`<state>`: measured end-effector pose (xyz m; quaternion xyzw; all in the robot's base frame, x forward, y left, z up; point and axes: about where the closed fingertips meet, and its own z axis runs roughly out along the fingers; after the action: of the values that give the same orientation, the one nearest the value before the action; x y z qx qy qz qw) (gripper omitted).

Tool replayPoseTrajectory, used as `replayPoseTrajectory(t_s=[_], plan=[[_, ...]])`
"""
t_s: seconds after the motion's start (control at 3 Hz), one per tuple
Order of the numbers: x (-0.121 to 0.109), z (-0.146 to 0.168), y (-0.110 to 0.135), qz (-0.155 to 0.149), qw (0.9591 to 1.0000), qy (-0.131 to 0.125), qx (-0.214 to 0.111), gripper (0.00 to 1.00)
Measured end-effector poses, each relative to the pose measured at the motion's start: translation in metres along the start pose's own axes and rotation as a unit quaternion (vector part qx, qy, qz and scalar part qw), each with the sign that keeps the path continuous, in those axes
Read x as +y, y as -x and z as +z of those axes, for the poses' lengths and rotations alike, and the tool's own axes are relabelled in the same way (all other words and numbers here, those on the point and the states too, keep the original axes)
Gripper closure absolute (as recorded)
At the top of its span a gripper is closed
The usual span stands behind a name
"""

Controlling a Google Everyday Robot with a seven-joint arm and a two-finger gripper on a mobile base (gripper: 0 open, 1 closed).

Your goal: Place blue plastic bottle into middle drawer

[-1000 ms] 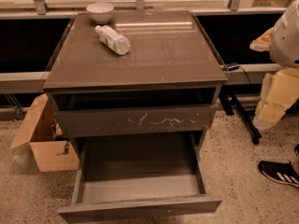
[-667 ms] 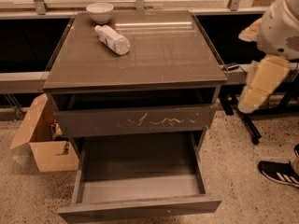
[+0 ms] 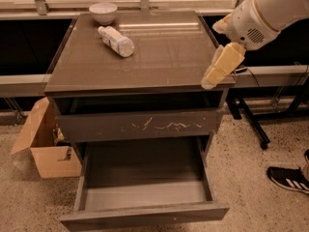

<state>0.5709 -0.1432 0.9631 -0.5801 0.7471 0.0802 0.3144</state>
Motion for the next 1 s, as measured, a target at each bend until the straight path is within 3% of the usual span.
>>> replayPoseTrajectory(t_s=[0.33,0.67,1.0], plan=[[0.0,0.0,0.0,0.0,1.0,0.0,0.0,0.0],[-0.023,0.031,0.008,-0.009,0.9997,0.009,-0.021,0.0],[-0.059,0.08,0.029,-0.02,0.9981,0.011,-0.057,0.0]])
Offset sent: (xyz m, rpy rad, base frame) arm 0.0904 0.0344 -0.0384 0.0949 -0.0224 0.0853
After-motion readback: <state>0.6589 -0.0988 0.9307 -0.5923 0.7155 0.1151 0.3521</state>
